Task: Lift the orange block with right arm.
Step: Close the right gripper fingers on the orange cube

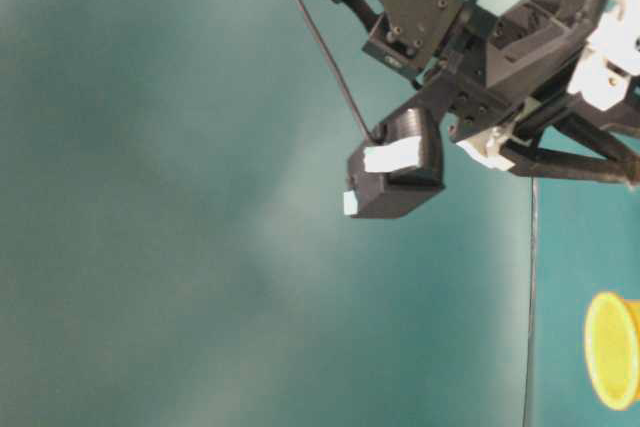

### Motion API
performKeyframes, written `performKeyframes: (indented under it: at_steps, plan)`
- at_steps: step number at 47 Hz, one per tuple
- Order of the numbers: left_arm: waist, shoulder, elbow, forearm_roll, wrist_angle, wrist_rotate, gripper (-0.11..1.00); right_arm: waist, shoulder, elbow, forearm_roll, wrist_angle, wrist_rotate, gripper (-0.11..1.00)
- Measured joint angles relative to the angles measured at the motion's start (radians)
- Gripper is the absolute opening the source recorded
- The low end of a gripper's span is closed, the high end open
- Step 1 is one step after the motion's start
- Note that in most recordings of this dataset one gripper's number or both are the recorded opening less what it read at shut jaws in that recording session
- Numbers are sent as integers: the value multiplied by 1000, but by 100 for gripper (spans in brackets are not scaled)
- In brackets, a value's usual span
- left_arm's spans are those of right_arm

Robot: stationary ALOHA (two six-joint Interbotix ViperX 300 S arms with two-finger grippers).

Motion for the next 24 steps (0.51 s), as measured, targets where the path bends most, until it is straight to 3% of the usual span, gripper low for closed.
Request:
performKeyframes:
  at_steps: [10,20,24]
  plan:
    - [0,0,0,2,0,0,0,-2,11,-2,0,-15,-2,63]
    - [0,0,-2,0,0,0,0,-8,11,0,2,-14,3,42]
    - [0,0,-2,2,0,0,0,-9,11,-2,2,-15,3,41]
